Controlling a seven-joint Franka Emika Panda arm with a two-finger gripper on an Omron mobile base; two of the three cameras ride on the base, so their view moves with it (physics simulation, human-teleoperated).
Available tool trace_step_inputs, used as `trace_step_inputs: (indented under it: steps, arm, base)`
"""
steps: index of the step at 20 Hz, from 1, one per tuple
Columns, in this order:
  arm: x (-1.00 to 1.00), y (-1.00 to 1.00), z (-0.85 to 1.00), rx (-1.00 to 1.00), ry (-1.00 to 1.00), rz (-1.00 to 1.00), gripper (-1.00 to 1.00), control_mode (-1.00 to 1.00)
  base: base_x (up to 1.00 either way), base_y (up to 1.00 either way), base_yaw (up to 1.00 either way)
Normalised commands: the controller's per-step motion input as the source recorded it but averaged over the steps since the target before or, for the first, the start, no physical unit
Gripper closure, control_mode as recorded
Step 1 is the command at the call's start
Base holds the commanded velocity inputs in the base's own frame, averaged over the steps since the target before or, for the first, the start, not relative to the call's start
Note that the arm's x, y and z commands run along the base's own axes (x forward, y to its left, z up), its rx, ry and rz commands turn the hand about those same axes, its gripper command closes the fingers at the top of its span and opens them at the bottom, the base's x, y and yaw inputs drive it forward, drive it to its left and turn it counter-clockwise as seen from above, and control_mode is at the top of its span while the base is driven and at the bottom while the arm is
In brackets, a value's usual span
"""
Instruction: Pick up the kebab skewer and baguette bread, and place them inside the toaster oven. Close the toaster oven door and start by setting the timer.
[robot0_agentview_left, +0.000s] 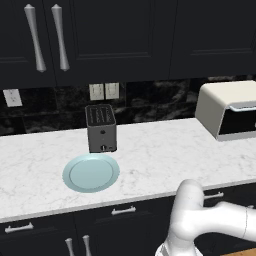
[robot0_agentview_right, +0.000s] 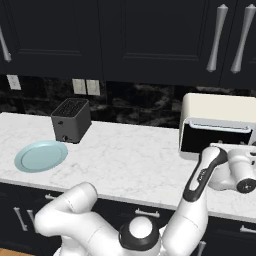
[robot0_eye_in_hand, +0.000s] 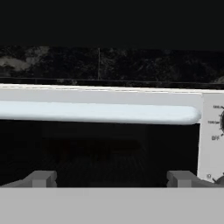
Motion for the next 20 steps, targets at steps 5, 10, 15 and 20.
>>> trace_step_inputs:
  steps: [5, 10, 15, 20]
  arm:
    - [0.01, 0.07, 0.0, 0.0, 0.0, 0.0, -1.0, -1.0]
    - [0.0, 0.0, 0.0, 0.0, 0.0, 0.0, -1.0, -1.0]
    - [-0.04, 0.0, 0.0, 0.0, 0.0, 0.0, -1.0, -1.0]
    - [-0.09, 0.0, 0.0, 0.0, 0.0, 0.0, -1.0, -1.0]
  base:
    - [0.0, 0.0, 0.0]
    - [0.0, 0.0, 0.0]
    - [0.0, 0.0, 0.0]
    - [0.0, 0.0, 0.0]
